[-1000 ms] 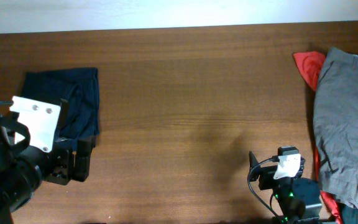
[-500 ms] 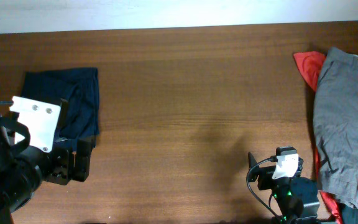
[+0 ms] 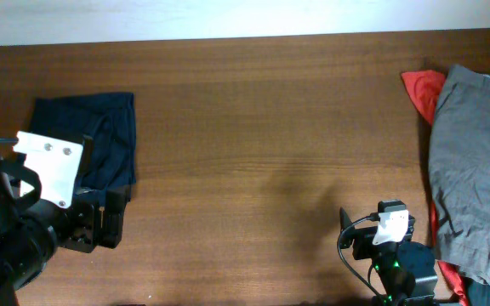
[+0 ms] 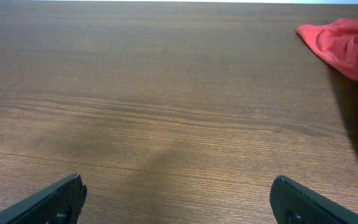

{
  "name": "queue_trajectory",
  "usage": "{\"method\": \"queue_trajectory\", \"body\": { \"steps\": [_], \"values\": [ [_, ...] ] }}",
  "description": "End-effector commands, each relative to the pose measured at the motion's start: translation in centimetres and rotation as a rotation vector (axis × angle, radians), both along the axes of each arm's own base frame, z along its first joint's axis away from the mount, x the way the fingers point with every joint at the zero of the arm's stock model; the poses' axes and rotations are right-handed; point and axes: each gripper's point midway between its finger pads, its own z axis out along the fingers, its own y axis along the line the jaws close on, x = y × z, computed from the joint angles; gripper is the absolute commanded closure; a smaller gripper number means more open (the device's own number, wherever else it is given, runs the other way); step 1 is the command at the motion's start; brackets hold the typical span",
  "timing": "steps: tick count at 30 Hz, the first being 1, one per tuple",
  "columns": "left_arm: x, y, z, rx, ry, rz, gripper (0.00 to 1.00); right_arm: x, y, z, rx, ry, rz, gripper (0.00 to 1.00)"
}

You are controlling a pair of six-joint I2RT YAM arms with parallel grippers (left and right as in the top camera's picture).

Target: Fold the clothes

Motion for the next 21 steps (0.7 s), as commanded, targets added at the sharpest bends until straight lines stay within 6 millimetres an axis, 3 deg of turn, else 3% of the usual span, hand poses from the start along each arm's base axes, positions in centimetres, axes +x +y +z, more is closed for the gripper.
{"method": "queue_trajectory", "body": {
  "steps": [1,5,8,16,18,21],
  "values": [
    [-0.1,0.1,0.0,0.000,-0.001,0.013,0.01,0.0,-0.1,-0.1,0.010,-0.006,-0.012,0.01],
    [0.6,0.5,0.5,0.017,-0.028,0.031,0.01,0.0,-0.1,-0.1,0.010,-0.006,-0.012,0.01],
    [2.3,0.5,2.1,0.015,-0.127,0.030,0.01,0.0,-0.1,-0.1,0.010,-0.006,-0.012,0.01],
    [7.0,-2.4,6.4,-0.060,-0.574,-0.131,0.01,0.0,-0.1,-0.1,0.010,-0.006,-0.012,0.01],
    [7.4,-2.7,5.9,-0.065,-0.648,-0.151,0.01,0.0,-0.1,-0.1,0.010,-0.006,-0.012,0.01],
    [7.2,-2.8,2.9,-0.066,-0.677,-0.158,0.01,0.0,-0.1,-0.1,0.010,-0.006,-0.012,0.01]
  ]
}}
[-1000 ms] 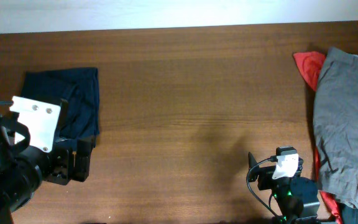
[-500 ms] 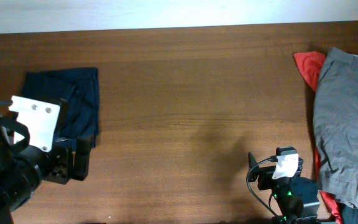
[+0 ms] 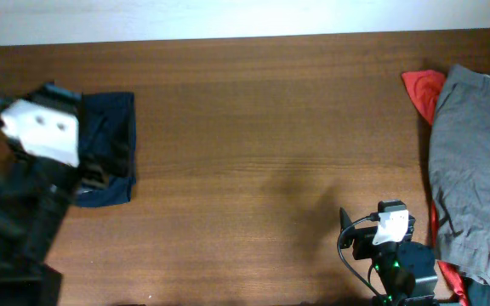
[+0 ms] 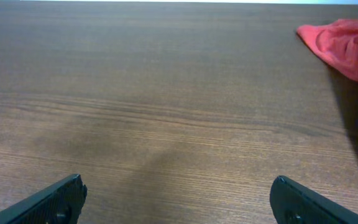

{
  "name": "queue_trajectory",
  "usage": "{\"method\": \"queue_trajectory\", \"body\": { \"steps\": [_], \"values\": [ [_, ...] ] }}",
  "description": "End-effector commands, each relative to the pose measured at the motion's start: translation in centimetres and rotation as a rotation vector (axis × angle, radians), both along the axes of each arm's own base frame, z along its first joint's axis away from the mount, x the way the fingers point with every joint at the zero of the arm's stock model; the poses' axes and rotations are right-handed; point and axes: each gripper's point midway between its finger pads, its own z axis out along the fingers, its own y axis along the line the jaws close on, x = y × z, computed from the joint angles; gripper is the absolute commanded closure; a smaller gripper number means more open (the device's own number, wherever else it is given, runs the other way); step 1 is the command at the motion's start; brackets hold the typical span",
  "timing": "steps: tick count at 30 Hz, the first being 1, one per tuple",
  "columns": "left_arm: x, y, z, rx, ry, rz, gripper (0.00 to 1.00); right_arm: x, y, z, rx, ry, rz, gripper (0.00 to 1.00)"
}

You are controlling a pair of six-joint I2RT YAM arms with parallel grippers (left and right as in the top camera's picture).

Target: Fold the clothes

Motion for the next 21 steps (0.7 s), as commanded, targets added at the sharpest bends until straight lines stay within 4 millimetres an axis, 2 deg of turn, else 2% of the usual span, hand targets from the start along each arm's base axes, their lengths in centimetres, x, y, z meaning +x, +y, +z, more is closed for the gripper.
{"method": "queue_trajectory", "body": {
  "steps": [1,6,8,21],
  "values": [
    [-1.1,-1.1,-4.8,-0.001,0.023,-0.062,0.01,0.0,-0.1,-0.1,0.010,-0.004,-0.012,0.01],
    [-2.0,-1.1,-11.4,-0.002,0.035,-0.062,0.01,0.0,-0.1,-0.1,0.010,-0.004,-0.012,0.01],
    [-2.4,-1.1,-13.3,-0.001,0.017,-0.062,0.01,0.0,-0.1,-0.1,0.010,-0.004,-0.012,0.01],
    [-4.1,-1.0,-21.2,0.004,-0.169,-0.062,0.01,0.0,-0.1,-0.1,0.010,-0.004,-0.012,0.01]
  ]
}}
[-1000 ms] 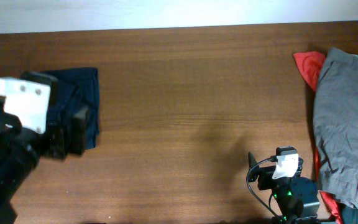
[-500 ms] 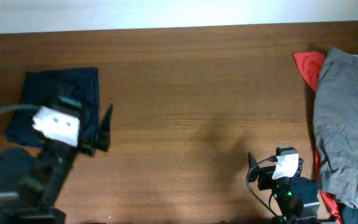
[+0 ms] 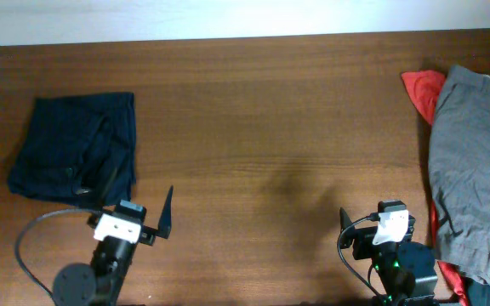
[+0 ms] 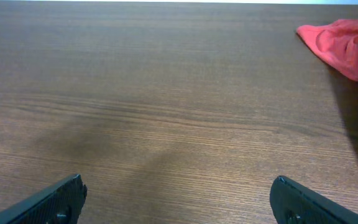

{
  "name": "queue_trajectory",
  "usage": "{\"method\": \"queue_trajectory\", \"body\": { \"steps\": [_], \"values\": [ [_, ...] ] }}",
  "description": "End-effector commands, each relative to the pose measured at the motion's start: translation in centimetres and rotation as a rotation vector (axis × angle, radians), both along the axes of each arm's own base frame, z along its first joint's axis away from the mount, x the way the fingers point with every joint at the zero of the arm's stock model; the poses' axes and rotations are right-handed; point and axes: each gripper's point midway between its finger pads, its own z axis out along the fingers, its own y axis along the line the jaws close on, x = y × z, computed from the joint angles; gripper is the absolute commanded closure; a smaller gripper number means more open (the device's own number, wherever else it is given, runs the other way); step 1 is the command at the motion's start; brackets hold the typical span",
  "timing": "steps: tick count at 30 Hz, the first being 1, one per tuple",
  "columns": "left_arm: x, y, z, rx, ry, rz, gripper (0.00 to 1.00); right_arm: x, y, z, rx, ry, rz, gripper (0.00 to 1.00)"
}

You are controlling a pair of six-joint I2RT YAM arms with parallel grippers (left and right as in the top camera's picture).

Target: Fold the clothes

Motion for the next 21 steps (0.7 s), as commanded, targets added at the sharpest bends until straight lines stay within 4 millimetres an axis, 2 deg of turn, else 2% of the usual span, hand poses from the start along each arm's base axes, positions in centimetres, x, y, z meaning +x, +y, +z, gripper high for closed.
{"method": "queue_trajectory", "body": {
  "steps": [1,12,18,21],
  "values": [
    [-0.5,-0.2,-1.8,0.005,-0.026,-0.011,0.01,0.0,-0.1,-0.1,0.010,-0.004,-0.012,0.01],
    [-0.2,0.1,-5.6,0.005,-0.057,0.005,0.01,0.0,-0.1,-0.1,0.010,-0.004,-0.012,0.01],
    [0.2,0.1,-7.0,0.005,-0.066,0.005,0.01,0.0,-0.1,-0.1,0.010,-0.004,-0.012,0.01],
    [0.3,0.5,-7.1,0.004,-0.063,0.025,0.01,0.0,-0.1,-0.1,0.010,-0.004,-0.012,0.01]
  ]
}}
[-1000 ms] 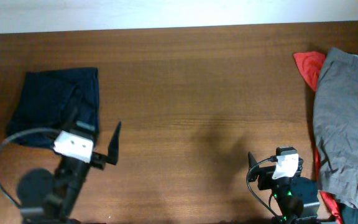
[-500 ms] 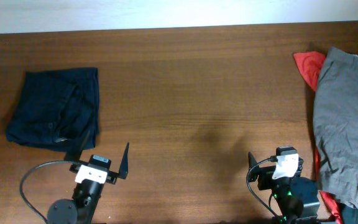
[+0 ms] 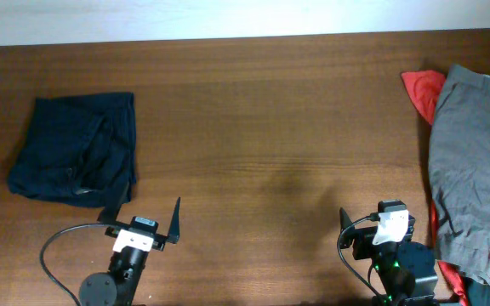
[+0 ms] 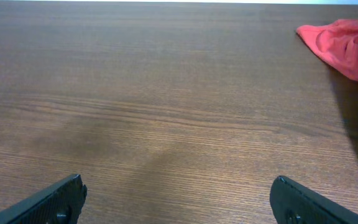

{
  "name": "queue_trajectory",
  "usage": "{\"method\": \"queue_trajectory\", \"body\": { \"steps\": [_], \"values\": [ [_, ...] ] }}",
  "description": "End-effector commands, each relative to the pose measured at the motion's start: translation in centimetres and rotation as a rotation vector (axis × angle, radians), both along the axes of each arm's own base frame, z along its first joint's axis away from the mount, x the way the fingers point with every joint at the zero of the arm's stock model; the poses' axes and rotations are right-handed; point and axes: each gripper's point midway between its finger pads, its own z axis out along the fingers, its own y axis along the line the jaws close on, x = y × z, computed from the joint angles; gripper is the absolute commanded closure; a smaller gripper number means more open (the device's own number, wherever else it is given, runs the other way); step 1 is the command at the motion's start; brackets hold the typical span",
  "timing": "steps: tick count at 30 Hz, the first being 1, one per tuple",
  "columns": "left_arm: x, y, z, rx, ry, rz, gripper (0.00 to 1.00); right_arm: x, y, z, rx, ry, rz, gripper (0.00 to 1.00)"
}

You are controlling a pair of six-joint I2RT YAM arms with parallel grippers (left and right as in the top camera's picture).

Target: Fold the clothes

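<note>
A folded navy garment (image 3: 75, 149) lies at the left of the wooden table (image 3: 262, 127). A crumpled grey garment (image 3: 475, 161) is heaped at the right edge, with a red garment (image 3: 422, 89) sticking out beneath it; the red one (image 4: 337, 40) also shows in the right wrist view. My left gripper (image 3: 143, 218) is low at the front left, just in front of the navy garment, open and empty. At the front right, beside the grey heap, my right gripper (image 4: 176, 199) is open wide over bare wood, holding nothing.
The grey heap reaches the table's right and front edges, and its edge borders the right wrist view. A pale wall strip (image 3: 228, 17) runs behind the table's far edge. A cable (image 3: 54, 251) loops beside the left arm.
My left arm has shifted slightly to the right and sits a little lower at the front edge. The garments and the right arm are unchanged.
My left arm first loomed high over the navy garment's front edge, then over its left part. After that it was down at the table's front with the garment lying free and folded, and it remains there now. The right arm has stayed still, open.
</note>
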Motion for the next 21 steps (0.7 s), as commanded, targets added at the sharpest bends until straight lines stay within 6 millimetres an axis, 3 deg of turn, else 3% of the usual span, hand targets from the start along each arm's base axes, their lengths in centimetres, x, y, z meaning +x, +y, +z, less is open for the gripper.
{"method": "queue_trajectory", "body": {
  "steps": [1,3,7,21],
  "values": [
    [0.1,0.4,-0.2,0.003,-0.002,0.025,0.01,0.0,-0.1,-0.1,0.010,-0.004,-0.012,0.01],
    [0.2,0.4,-0.7,0.003,0.019,0.024,0.01,0.0,-0.1,-0.1,0.010,-0.004,-0.012,0.01],
    [0.2,0.5,-4.1,0.003,0.159,0.025,0.01,0.0,-0.1,-0.1,0.010,-0.004,-0.012,0.01],
    [0.2,0.4,-4.1,0.003,0.163,0.025,0.01,0.0,-0.1,-0.1,0.010,-0.004,-0.012,0.02]
  ]
}}
